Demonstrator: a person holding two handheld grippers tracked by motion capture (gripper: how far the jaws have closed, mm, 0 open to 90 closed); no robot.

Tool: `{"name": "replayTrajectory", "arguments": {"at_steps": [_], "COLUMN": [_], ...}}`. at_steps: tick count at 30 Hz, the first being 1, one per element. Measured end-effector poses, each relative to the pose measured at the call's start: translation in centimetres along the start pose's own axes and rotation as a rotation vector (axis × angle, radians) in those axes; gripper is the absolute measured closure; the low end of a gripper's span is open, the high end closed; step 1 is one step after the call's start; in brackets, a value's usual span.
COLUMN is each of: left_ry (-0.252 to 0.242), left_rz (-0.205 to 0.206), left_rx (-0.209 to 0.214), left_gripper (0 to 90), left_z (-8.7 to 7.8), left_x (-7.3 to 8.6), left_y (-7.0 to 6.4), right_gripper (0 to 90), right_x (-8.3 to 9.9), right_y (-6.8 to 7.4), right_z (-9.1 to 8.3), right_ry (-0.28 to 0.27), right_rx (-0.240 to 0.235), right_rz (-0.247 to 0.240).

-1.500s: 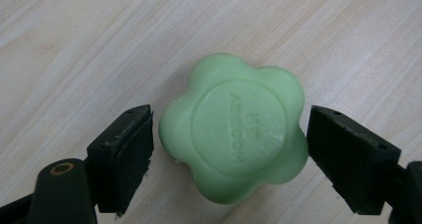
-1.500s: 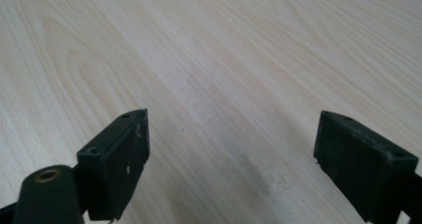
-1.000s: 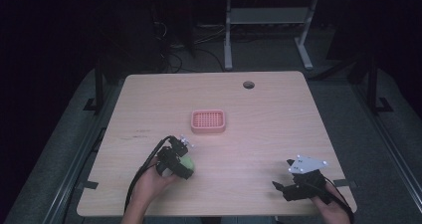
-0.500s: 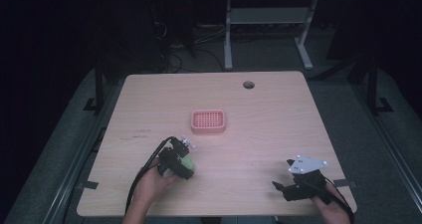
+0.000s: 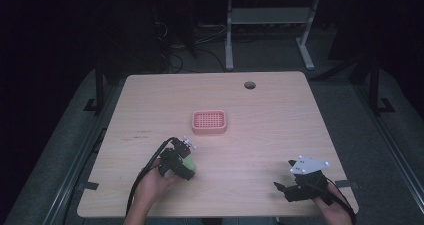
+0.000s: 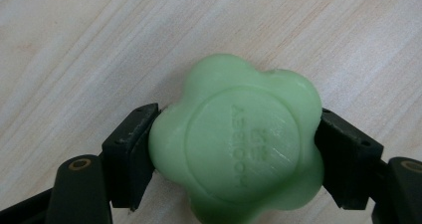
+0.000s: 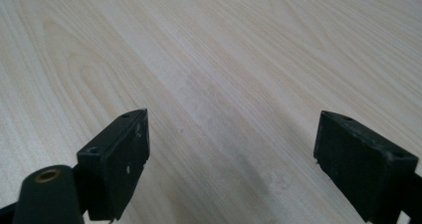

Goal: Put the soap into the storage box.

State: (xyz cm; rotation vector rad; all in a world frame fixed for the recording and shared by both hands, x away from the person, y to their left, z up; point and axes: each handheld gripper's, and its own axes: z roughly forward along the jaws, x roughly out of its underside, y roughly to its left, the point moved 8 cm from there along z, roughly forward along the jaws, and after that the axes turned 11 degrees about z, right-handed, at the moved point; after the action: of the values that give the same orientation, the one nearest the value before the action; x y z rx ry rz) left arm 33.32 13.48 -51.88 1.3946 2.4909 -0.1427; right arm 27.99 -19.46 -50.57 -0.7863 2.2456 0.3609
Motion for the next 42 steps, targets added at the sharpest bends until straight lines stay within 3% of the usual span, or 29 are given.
{"name": "replayTrajectory", "arguments": {"at_steps": [9,18,30,31,42], "left_ry": [-0.010,-0.030,-0.069,-0.066,-0.081], "left_rz": [-0.008,-0.003,-0.007,0.009,0.018], "left_rx": [0.012,0.004,0.025,0.021,0.039], "left_gripper": [26.2,26.3,26.4,26.4,26.4], "left_z": [-0.2,-1.7,-3.5,-3.6,-4.1], "left_x": [-0.1,-0.6,-2.6,-2.7,-4.7], "left_y": [0.0,0.4,0.9,1.1,1.4], "right_gripper": [13.8,13.8,13.8,13.8,13.8], "right_x": [0.0,0.0,-0.1,-0.2,-0.2], "right_y": [0.0,0.0,-0.1,-0.1,-0.3], "right_z": [0.0,-0.1,0.0,-0.1,0.0], "right_ry": [-0.002,-0.004,-0.008,-0.014,-0.013], "right_rx": [0.000,0.000,-0.003,0.001,0.003], "right_rz": [0.008,0.008,0.011,0.006,0.017]}}
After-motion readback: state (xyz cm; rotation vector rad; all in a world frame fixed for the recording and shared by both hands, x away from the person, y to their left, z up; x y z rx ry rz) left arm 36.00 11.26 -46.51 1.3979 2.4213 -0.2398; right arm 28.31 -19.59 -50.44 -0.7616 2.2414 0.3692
